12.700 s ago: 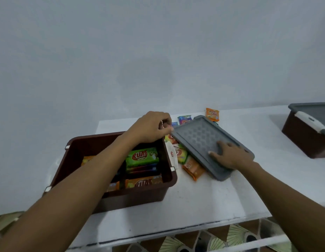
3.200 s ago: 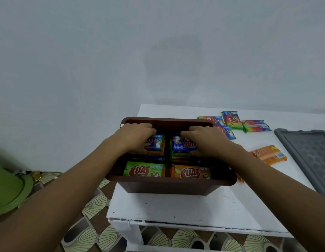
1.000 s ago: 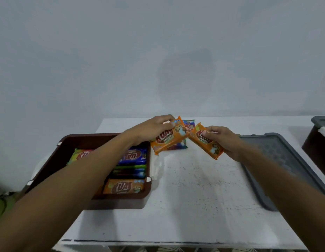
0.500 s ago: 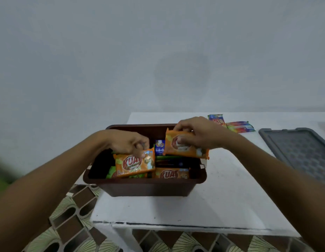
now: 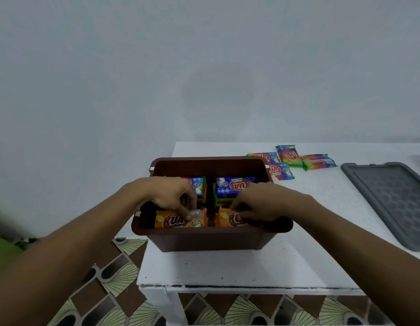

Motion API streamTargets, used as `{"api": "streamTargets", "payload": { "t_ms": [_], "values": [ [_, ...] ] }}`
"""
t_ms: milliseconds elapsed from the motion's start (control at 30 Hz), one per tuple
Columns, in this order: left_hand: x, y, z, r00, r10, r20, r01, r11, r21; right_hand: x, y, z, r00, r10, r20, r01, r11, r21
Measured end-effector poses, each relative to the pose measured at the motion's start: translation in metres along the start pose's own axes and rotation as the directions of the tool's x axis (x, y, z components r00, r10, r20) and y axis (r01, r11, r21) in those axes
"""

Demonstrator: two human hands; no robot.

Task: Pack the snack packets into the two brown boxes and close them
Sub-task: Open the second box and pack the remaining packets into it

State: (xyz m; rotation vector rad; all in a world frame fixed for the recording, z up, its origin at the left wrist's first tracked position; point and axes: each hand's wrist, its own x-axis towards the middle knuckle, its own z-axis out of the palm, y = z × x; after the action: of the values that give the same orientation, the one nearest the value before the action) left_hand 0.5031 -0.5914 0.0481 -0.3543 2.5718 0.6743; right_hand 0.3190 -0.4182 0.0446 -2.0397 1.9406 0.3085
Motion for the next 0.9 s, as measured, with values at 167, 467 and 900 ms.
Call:
{"api": "streamTargets", "payload": {
  "t_ms": [167,467,900],
  "values": [
    [-0.002,-0.004,-0.001,1.0,0.029,0.009,-0.029,0.999,-0.034,0.0,0.001,-0.002,0.998,0.008,-0.06,-0.008,1.0,0.014],
    [-0.001,-0.004,-0.001,0.999,0.007,0.045,-0.004,0.998,-0.06,0.002,0.001,-0.005,0.999,-0.007,-0.045,0.007,1.0,-0.003],
    [0.003,0.005,-0.005,0.986,-0.104,0.127,0.109,0.994,-0.028,0.002,0.004,-0.003,1.0,-0.011,-0.008,0.011,1.0,0.0]
  ]
}}
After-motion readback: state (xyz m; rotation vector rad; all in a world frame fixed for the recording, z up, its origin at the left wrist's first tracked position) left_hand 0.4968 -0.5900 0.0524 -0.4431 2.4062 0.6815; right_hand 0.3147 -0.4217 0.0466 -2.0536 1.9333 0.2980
